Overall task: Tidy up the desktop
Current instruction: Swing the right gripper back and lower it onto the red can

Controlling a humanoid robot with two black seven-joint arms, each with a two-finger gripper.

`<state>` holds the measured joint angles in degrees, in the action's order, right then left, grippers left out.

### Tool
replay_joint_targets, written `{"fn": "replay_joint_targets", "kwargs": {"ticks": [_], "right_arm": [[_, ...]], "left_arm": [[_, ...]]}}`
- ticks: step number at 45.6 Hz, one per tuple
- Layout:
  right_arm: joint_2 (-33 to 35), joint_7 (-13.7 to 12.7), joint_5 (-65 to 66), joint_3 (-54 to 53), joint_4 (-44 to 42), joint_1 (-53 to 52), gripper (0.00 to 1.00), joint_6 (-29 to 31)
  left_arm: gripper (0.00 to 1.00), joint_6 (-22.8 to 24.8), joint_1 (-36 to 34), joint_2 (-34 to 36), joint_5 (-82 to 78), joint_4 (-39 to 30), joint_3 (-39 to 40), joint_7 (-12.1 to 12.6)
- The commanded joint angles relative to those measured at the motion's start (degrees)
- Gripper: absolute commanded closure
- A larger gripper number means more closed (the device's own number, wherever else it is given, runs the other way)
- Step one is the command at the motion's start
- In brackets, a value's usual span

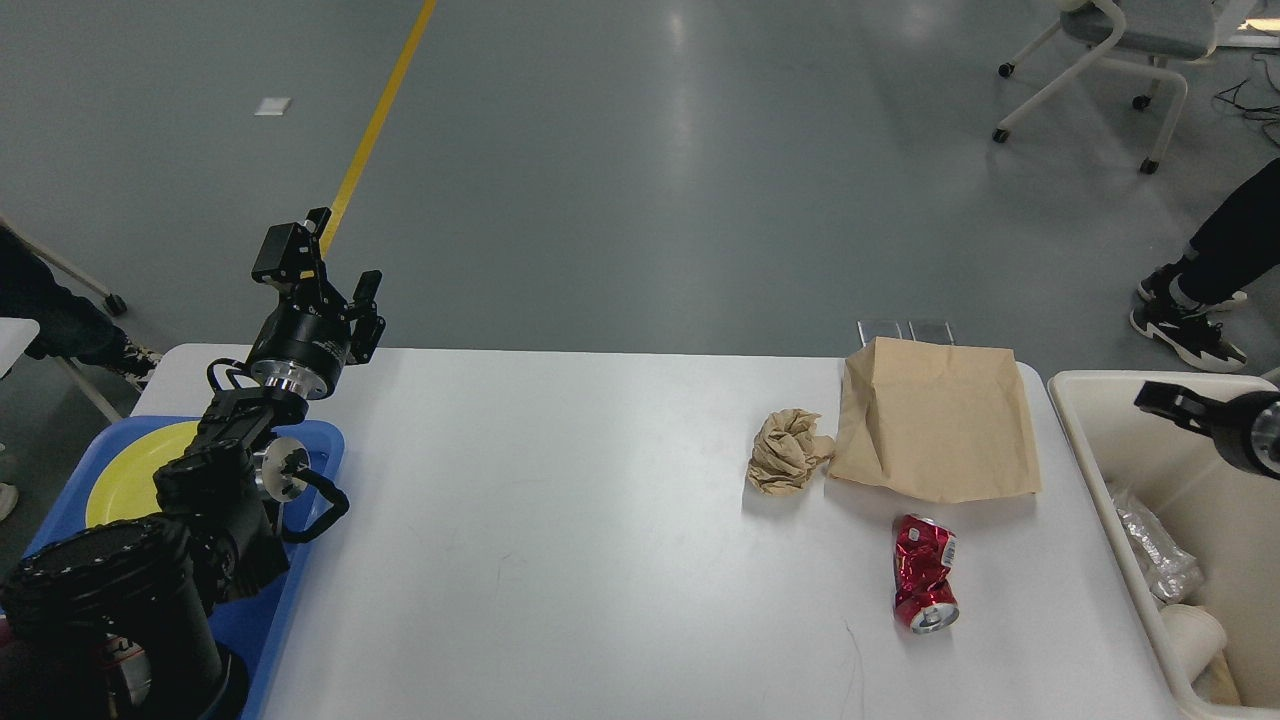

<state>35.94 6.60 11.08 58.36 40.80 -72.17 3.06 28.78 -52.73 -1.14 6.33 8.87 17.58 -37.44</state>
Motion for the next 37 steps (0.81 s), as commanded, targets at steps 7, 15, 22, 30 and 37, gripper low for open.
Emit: {"fn": "replay_joint_targets", "kwargs": {"ticks": [7,15,22,30,37], "right_arm": [[-8.87,0.08,-0.36,16.78,19.22,-27.47,0.00,7.37],[-11.33,0.08,-0.45,17.31,25.91,-44.44,0.00,39.16],[-14.23,0.08,-0.36,16.70,25.82,-46.57,0.00,48.45],[-14.41,-0.09,-0.27,12.48,23.19,-32.00,0.00,39.85],[-14.85,-0.18,-0.36,8.44,20.03,-15.47,0.00,25.17]], "left_arm": [[0.04,0.05,0.00,0.00,0.00,0.00,0.00,0.00],[0.04,-0.04,0.00,0.00,0.00,0.00,0.00,0.00],[0.04,0.05,0.00,0.00,0.00,0.00,0.00,0.00],[0.04,0.05,0.00,0.00,0.00,0.00,0.00,0.00],[0.04,-0.04,0.00,0.00,0.00,0.00,0.00,0.00]]}}
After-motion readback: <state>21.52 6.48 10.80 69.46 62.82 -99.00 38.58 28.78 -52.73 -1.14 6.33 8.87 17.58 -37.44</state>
